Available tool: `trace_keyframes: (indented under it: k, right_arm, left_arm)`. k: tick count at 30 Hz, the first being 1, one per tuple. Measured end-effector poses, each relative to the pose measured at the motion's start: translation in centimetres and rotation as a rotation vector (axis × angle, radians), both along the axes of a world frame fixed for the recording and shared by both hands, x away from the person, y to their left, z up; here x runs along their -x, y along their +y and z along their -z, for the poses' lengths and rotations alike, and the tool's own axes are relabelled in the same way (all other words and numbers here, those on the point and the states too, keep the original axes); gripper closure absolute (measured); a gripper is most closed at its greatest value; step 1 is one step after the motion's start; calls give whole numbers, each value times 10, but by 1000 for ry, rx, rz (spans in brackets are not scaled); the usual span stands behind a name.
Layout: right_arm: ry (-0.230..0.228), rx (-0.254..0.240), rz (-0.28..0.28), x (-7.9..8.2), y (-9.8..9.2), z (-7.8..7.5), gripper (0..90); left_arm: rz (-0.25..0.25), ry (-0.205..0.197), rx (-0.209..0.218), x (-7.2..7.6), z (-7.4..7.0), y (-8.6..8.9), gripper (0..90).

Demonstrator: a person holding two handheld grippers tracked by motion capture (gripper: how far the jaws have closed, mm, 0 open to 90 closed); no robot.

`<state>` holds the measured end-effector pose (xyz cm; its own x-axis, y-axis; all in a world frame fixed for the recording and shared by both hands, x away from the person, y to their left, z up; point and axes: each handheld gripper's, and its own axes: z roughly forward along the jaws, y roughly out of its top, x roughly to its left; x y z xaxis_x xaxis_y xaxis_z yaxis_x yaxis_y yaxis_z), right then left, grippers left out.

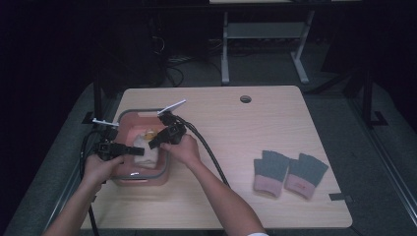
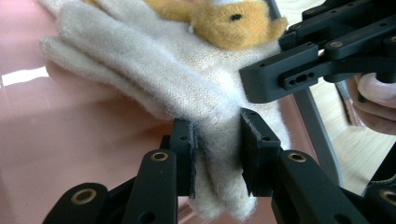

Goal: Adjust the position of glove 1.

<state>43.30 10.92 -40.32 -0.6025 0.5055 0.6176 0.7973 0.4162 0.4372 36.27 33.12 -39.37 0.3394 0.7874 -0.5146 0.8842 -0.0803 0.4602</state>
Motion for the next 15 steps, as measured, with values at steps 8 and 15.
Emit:
trace_keyframes:
  k: [8,15]
  right_arm:
    - [-15,22,-8,0,-4,-6,682]
    - [-36,43,-8,3,-12,-13,661]
  left_arm:
    - [3,15,-59,-2,4,0,689]
    - [11,36,-131,-2,5,-5,683]
